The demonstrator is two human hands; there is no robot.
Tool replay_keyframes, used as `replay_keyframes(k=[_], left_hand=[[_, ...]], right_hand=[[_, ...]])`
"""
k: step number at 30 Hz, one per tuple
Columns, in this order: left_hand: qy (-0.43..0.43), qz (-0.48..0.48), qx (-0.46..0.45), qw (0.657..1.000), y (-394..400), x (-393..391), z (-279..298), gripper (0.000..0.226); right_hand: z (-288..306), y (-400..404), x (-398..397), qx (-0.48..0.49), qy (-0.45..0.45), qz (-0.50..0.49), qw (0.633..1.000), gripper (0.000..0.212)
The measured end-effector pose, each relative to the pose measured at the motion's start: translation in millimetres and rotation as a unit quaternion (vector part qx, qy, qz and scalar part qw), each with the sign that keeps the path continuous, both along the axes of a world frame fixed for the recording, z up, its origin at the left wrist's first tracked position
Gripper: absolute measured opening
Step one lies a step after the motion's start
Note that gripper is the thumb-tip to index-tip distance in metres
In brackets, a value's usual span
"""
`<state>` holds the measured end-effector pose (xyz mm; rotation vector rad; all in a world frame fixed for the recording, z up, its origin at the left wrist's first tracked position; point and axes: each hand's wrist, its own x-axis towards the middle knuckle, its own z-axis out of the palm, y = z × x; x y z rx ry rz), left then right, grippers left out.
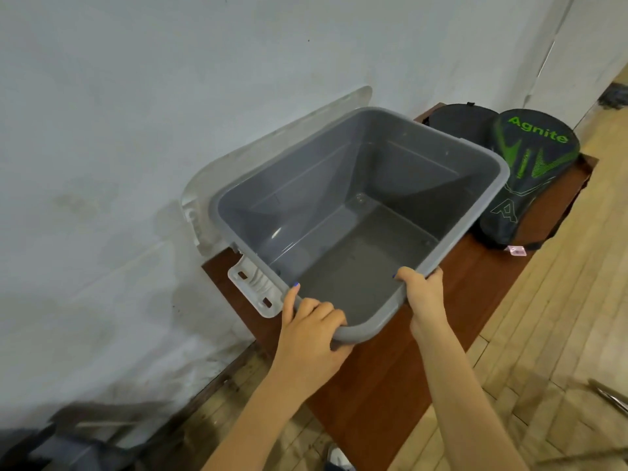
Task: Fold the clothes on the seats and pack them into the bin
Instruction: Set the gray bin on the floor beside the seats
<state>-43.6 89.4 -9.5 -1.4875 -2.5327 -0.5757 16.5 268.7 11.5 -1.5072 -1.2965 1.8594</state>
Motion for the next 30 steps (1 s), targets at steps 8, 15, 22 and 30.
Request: replay_keyframes(k=[8,15,22,30], left_hand=[[0.007,0.003,-0.028,1.000,-29,27,12,0.038],[0.020,-0.062,0.048,0.997,-128,100,5,0.025],[-0.018,-0.133,0.119,0.984,-252,182,-9,0.013],[-0.004,-0.170,0.168,0.971,-345,280,-18,0.014]], right_hand=[[8,-37,31,-0.028,0.000,-0.006,1.000,0.063],[0,-145,131,-0.100,0.029,-0.063,0.993,0.057],[1,-282,239,-0.159,0.098,-0.078,0.979,0.015],[7,-370,349,-0.219,0.155,-0.107,0.957,0.028]])
